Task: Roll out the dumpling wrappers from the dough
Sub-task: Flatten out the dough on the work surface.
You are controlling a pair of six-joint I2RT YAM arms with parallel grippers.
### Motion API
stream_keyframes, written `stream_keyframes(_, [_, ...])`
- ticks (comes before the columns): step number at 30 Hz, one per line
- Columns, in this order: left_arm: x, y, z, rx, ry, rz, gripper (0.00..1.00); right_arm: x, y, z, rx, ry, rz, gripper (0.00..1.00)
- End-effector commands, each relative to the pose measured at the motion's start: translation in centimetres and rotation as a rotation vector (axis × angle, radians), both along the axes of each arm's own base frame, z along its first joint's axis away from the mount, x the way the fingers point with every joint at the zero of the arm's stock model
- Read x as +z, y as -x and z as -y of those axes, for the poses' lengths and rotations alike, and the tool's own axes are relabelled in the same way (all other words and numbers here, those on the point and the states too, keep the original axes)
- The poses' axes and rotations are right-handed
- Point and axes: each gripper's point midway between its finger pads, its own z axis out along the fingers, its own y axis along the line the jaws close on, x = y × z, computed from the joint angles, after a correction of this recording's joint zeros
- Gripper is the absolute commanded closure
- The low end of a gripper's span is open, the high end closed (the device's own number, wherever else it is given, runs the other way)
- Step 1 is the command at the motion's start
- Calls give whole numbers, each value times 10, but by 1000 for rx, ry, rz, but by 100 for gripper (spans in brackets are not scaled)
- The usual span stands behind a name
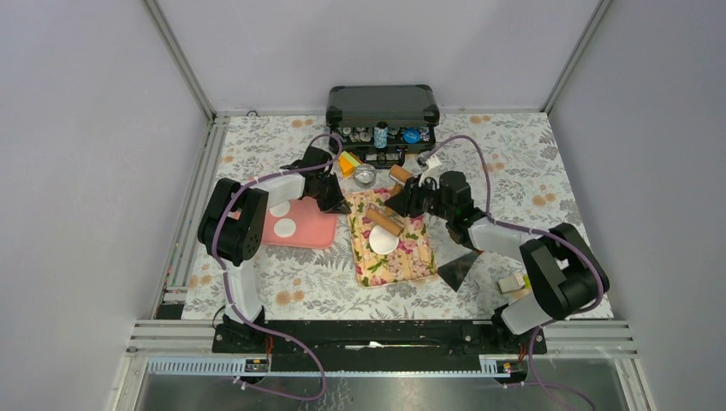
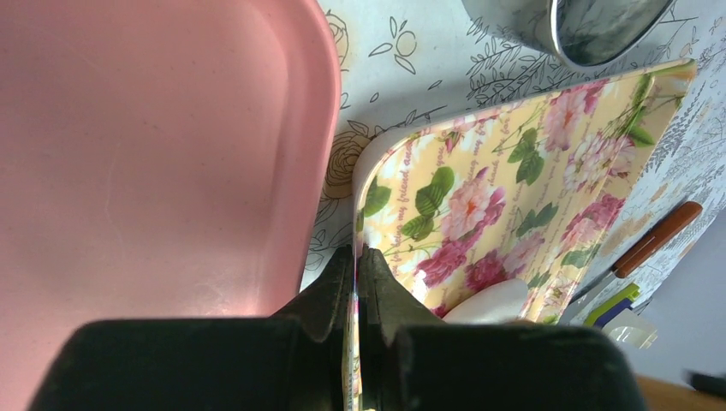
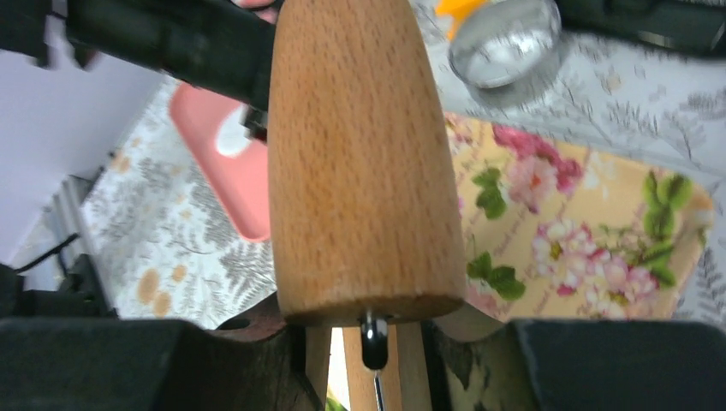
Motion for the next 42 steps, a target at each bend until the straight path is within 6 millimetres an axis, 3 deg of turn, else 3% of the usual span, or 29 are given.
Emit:
stream_keyframes(1, [-14,1,-10,47,-49,-16,100,-34,-3,1,-76,97,18,100])
stream_keyframes(9, [-10,-1,-8,44,-28,-10,100,-99,27,15,-48,240,-93,100])
stream_keyframes(16, [-8,-5,-13,54,-15,-11,100,-123,57,17,54,283,-157,100])
stream_keyframes(28, [-2,-12,-17,59,-9,8,100,-125,95,10,283,309,-114,100])
stream_keyframes(42, [4,-15,-20,61,-6,21,100,-115,122,-5,473,274,-28,100])
